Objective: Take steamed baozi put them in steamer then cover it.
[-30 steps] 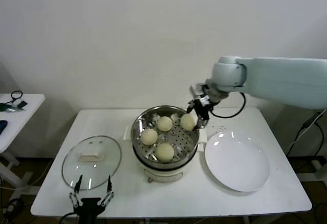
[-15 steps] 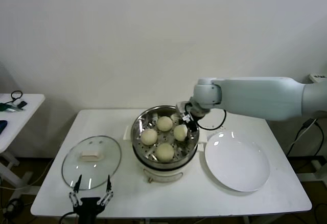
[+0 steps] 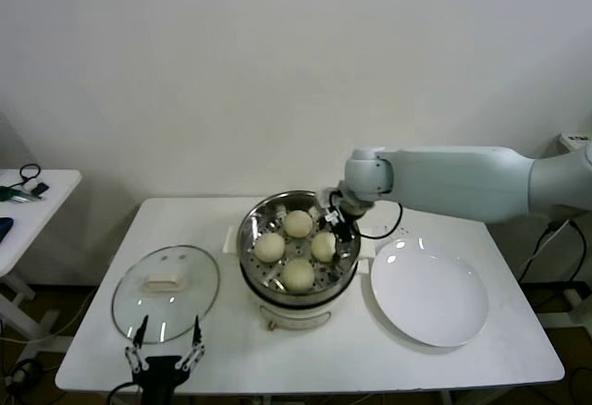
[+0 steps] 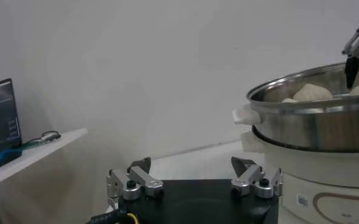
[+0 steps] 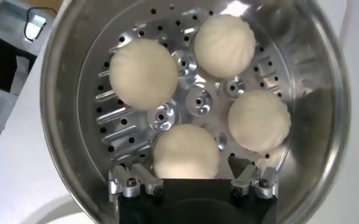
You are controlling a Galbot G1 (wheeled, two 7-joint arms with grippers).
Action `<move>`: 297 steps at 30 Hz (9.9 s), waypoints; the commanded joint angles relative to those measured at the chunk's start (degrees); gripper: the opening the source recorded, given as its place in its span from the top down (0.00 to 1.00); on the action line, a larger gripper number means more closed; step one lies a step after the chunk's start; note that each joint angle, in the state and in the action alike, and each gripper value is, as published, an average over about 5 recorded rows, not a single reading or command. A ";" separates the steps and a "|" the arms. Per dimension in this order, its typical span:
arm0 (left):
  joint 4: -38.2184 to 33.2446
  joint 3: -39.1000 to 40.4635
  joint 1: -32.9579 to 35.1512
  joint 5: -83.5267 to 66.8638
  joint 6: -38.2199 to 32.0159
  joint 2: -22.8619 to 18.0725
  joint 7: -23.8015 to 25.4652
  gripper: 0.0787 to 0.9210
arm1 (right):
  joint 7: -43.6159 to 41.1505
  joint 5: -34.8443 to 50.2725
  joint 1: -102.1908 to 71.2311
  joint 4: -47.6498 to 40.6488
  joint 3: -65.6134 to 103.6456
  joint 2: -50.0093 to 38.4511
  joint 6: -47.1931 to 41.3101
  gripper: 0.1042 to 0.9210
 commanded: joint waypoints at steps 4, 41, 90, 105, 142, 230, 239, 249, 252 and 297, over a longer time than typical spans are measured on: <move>-0.98 -0.08 0.29 -0.12 0.62 0.45 0.10 0.12 | -1.17 17.00 9.26 0.75 7.15 -12.26 1.39 0.12; 0.04 -3.68 -6.97 -3.15 3.07 6.57 6.91 0.12 | 35.86 -1.39 -134.40 20.20 139.43 -7.46 35.03 0.12; 42.50 -5.79 -27.82 62.09 2.85 18.29 -17.15 0.12 | 35.69 -7.04 -135.69 11.37 128.85 6.85 52.53 0.12; 45.37 -4.13 -34.41 60.77 2.92 18.88 -15.26 0.12 | 35.57 -7.81 -136.54 11.53 129.00 7.92 53.10 0.12; 46.74 -4.30 -35.05 59.04 0.68 18.97 -13.25 0.81 | 35.90 -7.99 -137.16 14.19 130.28 8.09 53.43 0.12; 20.01 35.91 -46.95 81.57 41.57 1.32 24.03 0.94 | 41.53 -10.11 -128.66 4.35 127.38 5.90 52.99 0.12; 20.52 35.52 -46.37 82.80 41.08 1.04 24.06 0.94 | 41.56 -10.23 -128.70 4.46 127.45 6.36 53.27 0.12; 20.74 34.81 -45.53 84.07 39.86 1.58 23.58 0.94 | 41.57 -10.39 -128.91 4.60 127.49 6.59 53.69 0.12; 20.58 34.84 -45.14 84.05 39.66 1.58 23.52 0.94 | 41.52 -10.47 -128.95 4.74 127.44 6.68 53.68 0.12; 11.15 -13.46 -12.83 -28.41 -2.13 18.06 9.66 0.12 | 47.15 -17.40 -128.54 9.91 125.91 6.30 45.47 0.12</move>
